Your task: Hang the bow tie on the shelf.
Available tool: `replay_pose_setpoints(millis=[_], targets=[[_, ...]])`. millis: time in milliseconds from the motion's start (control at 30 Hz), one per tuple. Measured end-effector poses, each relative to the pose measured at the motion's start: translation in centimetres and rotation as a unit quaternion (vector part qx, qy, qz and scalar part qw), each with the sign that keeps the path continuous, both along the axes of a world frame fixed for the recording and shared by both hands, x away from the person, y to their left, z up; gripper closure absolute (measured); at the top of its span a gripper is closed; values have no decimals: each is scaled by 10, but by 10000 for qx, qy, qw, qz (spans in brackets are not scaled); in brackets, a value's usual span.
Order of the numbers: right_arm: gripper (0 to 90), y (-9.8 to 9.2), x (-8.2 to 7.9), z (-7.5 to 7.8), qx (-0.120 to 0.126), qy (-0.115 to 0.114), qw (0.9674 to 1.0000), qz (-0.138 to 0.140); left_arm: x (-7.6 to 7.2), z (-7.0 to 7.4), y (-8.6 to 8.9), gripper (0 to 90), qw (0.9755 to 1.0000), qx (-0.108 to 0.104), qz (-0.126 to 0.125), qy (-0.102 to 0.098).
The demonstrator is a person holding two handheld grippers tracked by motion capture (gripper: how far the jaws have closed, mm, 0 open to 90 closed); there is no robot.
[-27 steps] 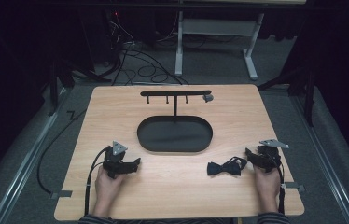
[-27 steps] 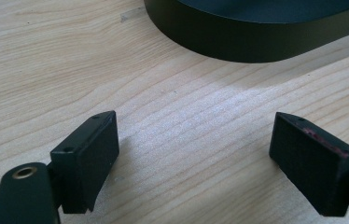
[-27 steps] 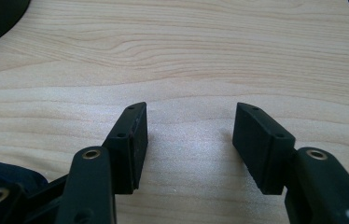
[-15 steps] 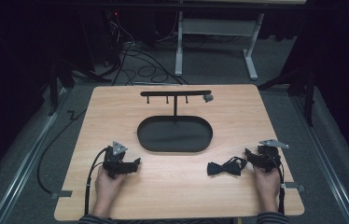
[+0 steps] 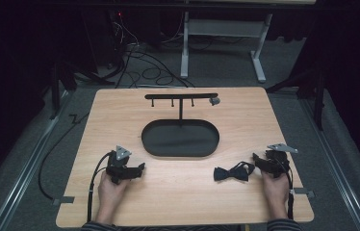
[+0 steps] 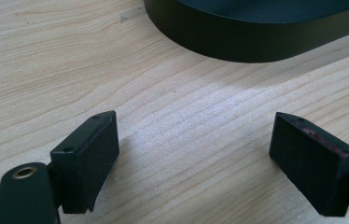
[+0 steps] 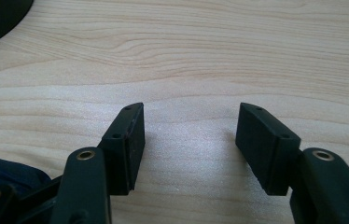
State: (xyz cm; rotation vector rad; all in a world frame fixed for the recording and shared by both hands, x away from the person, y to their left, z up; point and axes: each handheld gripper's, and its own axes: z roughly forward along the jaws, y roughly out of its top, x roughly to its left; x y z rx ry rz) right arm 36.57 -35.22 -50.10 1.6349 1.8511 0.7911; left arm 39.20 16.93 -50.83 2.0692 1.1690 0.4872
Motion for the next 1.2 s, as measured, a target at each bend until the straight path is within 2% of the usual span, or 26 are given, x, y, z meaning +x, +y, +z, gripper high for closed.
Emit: replay_pose_setpoints(millis=[133, 333, 467, 667, 800, 933, 1200], targets=[[439, -2, -1, 0, 164, 10, 9999, 1, 0, 0, 0, 161, 10000, -2, 1, 0], [453, -6, -2, 1, 280, -2, 9996, 21, 0, 0, 0, 161, 10000, -3, 3, 0], [474, -10, -9, 4, 441, -162, 9989, -14, 0, 0, 0, 161, 10000, 1, -4, -2], [524, -8, -20, 13, 486, -242, 9984, 157, 0, 0, 0, 160, 10000, 0, -4, 0], [549, -7, -23, 15, 468, -217, 9984, 232, 0, 0, 0, 160, 10000, 1, -5, 0], [569, -6, -29, 19, 562, -202, 9977, 318, 0, 0, 0, 160, 10000, 1, -4, 0], [581, -3, -45, 29, 765, -320, 9954, 485, 0, 0, 0, 161, 10000, -1, -4, -1]])
